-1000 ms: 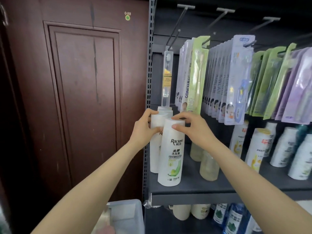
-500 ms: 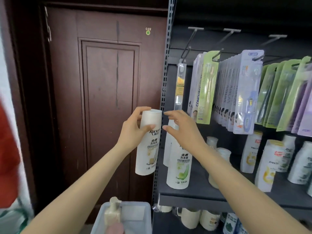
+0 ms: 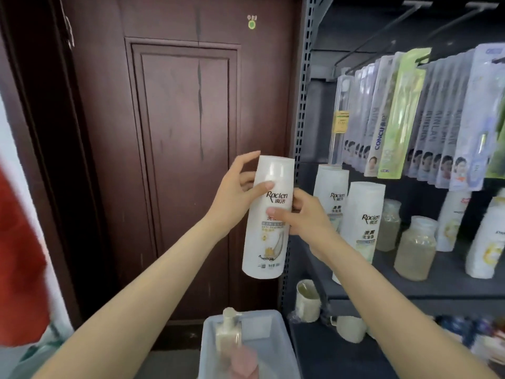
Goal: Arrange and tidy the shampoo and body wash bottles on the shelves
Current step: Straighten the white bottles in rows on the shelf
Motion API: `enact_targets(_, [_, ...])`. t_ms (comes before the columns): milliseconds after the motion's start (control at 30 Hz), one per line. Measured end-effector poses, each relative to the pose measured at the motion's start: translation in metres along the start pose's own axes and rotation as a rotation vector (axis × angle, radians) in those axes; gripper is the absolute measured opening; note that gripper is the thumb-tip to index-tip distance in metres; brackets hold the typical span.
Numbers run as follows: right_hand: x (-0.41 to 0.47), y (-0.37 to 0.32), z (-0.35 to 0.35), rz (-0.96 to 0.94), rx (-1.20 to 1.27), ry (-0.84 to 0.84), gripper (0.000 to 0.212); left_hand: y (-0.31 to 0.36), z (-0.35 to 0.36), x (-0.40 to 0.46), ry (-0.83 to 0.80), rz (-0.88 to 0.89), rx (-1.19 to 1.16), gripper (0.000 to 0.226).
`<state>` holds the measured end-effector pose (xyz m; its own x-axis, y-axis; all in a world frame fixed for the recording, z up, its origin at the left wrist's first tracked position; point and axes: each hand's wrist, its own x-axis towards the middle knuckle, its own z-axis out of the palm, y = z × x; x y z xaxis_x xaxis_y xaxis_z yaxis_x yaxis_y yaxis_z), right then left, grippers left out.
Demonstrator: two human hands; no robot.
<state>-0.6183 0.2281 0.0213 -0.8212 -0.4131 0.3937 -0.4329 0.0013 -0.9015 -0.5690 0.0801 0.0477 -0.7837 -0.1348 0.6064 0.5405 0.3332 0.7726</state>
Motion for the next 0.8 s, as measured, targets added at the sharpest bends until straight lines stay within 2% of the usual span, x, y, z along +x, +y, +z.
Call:
enact_targets(167, [-0.001, 0.004, 0.026, 0.103, 0.038, 0.152, 0.032, -0.037, -0.024, -0.019, -0.105, -0.119, 0.182, 0.055])
enact_targets(267, [0.001, 0.003, 0.034, 0.151, 0.055, 0.22, 0.036, -0.048, -0.032, -0.032, -0.169, -0.116, 0.249, 0.049])
enact_targets(367, [0.004, 0.004, 0.04, 0.186, 0.056, 0.278, 0.044, -0.05, -0.032, -0.044, -0.213, -0.116, 0.412, 0.071])
enact_targets(467, [0.008, 0.005, 0.046, 0.228, 0.118, 0.344, 0.046, -0.053, -0.025, -0.053, -0.227, -0.145, 0.728, 0.102])
enact_targets(567, [0.009, 0.007, 0.052, 0.264, 0.17, 0.344, 0.046, -0.055, -0.019, -0.052, -0.16, -0.12, 0.876, 0.104])
enact_targets(667, [0.007, 0.009, 0.048, 0.268, 0.178, 0.247, 0.04, -0.06, -0.022, -0.051, -0.113, -0.129, 0.784, 0.092])
enact_targets(800, [0.004, 0.018, 0.031, 0.154, 0.369, 0.014, 0.034, -0.065, -0.037, -0.049, -0.129, -0.215, 0.296, 0.077])
